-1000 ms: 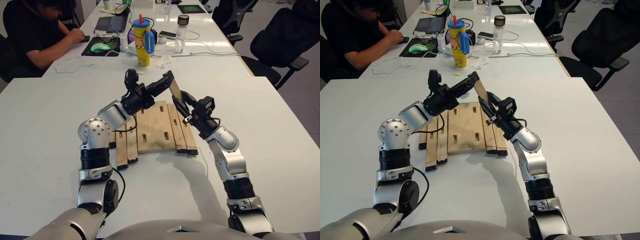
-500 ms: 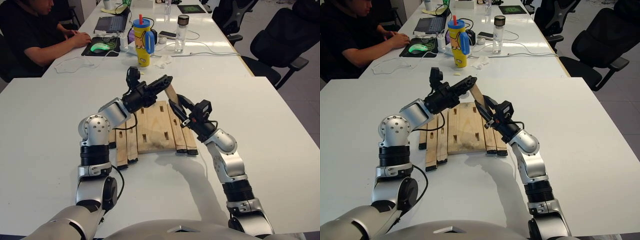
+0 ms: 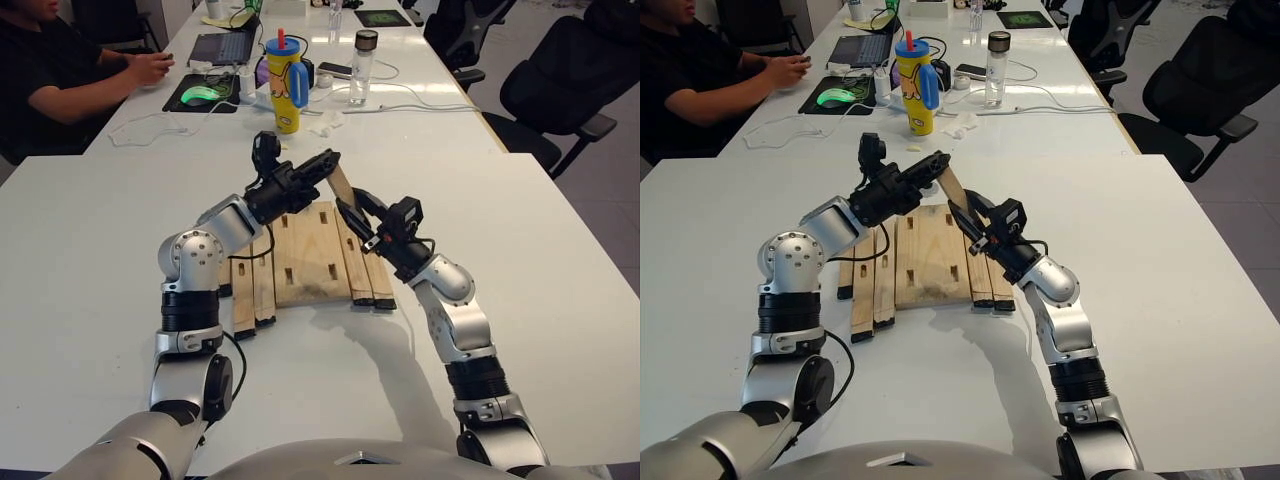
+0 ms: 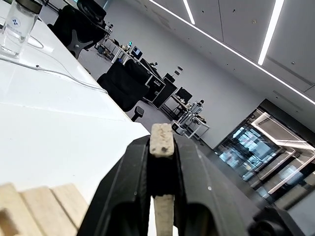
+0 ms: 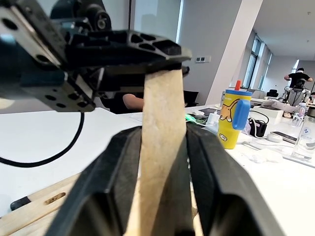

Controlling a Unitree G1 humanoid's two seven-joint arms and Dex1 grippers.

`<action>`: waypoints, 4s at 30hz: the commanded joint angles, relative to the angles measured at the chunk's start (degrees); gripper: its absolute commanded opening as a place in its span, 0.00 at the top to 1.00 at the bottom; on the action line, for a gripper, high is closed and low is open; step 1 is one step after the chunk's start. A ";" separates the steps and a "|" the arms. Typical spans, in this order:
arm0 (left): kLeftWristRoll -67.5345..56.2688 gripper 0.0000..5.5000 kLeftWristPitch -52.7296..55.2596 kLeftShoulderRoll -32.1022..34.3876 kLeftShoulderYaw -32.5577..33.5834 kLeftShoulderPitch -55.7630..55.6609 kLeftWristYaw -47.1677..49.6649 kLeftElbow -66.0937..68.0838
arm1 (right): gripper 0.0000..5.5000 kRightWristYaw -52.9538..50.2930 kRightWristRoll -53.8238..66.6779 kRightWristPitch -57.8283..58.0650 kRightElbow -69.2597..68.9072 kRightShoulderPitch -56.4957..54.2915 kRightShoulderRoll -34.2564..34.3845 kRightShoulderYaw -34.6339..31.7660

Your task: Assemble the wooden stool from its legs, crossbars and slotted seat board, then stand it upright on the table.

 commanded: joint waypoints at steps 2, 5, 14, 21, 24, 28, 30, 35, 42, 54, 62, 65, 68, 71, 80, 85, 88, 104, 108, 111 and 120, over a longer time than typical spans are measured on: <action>5.44 0.92 -8.44 1.65 3.78 5.89 5.52 -8.25 | 0.60 -3.29 -1.46 5.23 3.16 0.39 -1.59 -1.80; 5.07 0.92 -8.24 0.39 5.54 12.53 10.85 -17.15 | 0.60 -6.79 -2.15 6.46 4.05 0.83 -1.90 -4.04; 9.30 0.92 -11.00 -5.40 5.55 27.50 22.94 -24.44 | 0.60 -14.86 -1.66 10.25 5.71 -1.16 -0.26 -9.11; 11.66 0.92 -13.64 -7.24 5.40 31.29 25.88 -24.28 | 0.60 -13.92 -1.54 12.14 5.09 -1.04 0.27 -8.34; 12.87 0.92 -14.54 -6.83 4.61 31.44 25.40 -23.20 | 0.60 -13.62 -1.47 12.42 5.11 -1.08 0.37 -8.31; 14.86 0.92 -16.16 -6.29 3.83 30.79 24.71 -20.95 | 0.60 -13.18 -1.48 12.61 5.86 -2.09 0.51 -8.24; 15.75 0.92 -17.17 -5.99 3.66 30.29 24.55 -20.06 | 0.60 -12.93 -1.53 12.63 6.23 -2.58 0.63 -8.11; 17.68 0.92 -17.91 -5.23 3.84 29.80 25.45 -18.08 | 0.60 -12.72 -1.98 12.67 6.54 -3.11 0.77 -7.67; 26.96 0.92 -12.36 -2.34 -3.82 33.68 29.03 -19.19 | 0.60 -14.09 -3.58 13.67 4.67 -1.76 0.68 -6.50; 40.11 0.92 -18.82 4.25 -16.08 38.22 22.93 -15.36 | 0.60 -17.85 -8.71 16.71 -2.23 3.63 0.55 -2.09; 40.92 0.92 -28.49 5.49 -15.93 39.48 16.79 -11.57 | 0.60 -18.08 -8.52 16.90 -2.08 3.33 0.78 -1.83; 41.65 0.92 -28.58 5.30 -15.99 37.42 16.81 -11.16 | 0.60 -17.94 -8.49 16.64 -1.42 2.74 0.86 -1.70; 41.57 0.85 -29.82 5.10 -15.19 36.49 16.69 -12.50 | 0.60 -17.65 -8.54 16.39 -0.79 2.49 0.80 -1.45; 40.30 0.77 -32.56 4.55 -13.75 35.93 15.91 -14.70 | 0.60 -17.53 -8.46 16.00 -0.12 2.40 0.86 -1.45; 43.85 0.61 -39.36 5.25 -10.81 28.10 17.09 -24.30 | 0.60 -15.46 -6.97 14.12 4.89 2.54 2.33 -1.23; 40.25 0.61 -31.19 5.69 -6.53 9.29 17.88 -18.88 | 0.60 -15.15 -7.39 13.10 6.42 0.96 2.78 -1.13; 39.27 0.61 -28.59 6.21 -6.13 5.43 16.17 -12.58 | 0.60 -15.13 -7.81 12.32 7.48 0.06 3.04 -0.91; 38.01 0.61 -26.37 1.70 -4.91 11.56 18.32 -14.84 | 0.60 -15.77 -7.82 11.42 7.76 -1.07 2.84 -0.51; 40.05 0.61 -26.07 6.54 1.80 11.09 21.67 -20.30 | 0.60 -15.79 -6.86 11.32 6.28 -0.38 2.79 -1.33; 38.99 0.61 -22.91 12.50 3.16 15.92 15.48 -18.00 | 0.60 -16.71 -6.63 11.37 4.68 0.46 2.61 -2.53; 32.04 0.61 -15.09 27.98 0.29 22.67 -11.69 -1.80 | 0.60 -18.64 -4.83 13.90 1.28 -1.04 1.89 -7.57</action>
